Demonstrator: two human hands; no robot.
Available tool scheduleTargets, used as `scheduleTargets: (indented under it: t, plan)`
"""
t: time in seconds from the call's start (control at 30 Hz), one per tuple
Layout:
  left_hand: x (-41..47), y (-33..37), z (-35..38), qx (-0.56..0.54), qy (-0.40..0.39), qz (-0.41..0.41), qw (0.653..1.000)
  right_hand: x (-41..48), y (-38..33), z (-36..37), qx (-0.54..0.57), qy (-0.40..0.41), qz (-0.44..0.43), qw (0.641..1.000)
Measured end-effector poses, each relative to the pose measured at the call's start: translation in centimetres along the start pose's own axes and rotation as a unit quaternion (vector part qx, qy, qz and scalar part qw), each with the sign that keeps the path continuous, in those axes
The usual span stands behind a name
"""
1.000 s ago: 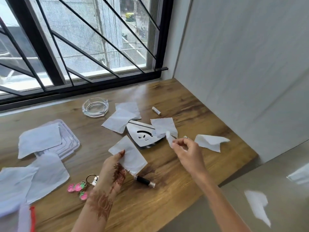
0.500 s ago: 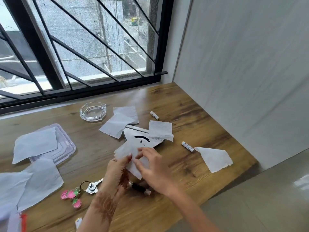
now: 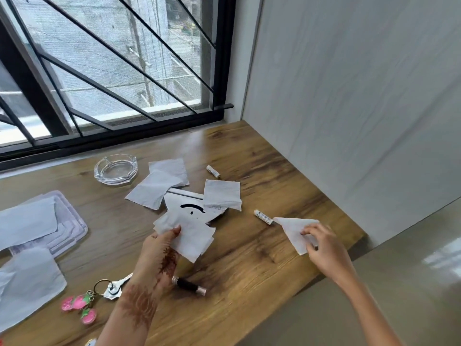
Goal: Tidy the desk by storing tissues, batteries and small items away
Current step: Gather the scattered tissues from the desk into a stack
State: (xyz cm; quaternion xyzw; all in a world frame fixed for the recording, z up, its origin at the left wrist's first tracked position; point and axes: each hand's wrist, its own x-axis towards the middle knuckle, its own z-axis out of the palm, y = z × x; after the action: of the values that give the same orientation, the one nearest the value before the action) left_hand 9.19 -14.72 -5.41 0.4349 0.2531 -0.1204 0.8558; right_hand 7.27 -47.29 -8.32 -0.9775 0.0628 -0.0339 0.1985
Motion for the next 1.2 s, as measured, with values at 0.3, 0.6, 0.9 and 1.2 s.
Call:
scheduleTargets:
  t: [0.3,0.6,0.9,1.2]
  plan:
    - [0.6,-0.5,0.7,-0.002,0.003,-0.019,1.0,-0.6,0.9,-0.4,-0.047,0.023,-0.033,0.998]
    - [0.4,-0.5,1.3,-0.01,0.034,-0.02,0.999,1.7,-4.7,-2.1,0.248,0.078,0.089,0.962]
    - [-0.5,-0.3,2.0,-0.032,0.037,0.003,0.999,3.2,-17.3,-1.2,0.48,-0.052,0.081,0.872]
    - [-1.3,0.8,2.0,-0.052,0.029,0.064,0.996,1.7,-23.1,3.1,0.34,-0.136,-0.066,0.928]
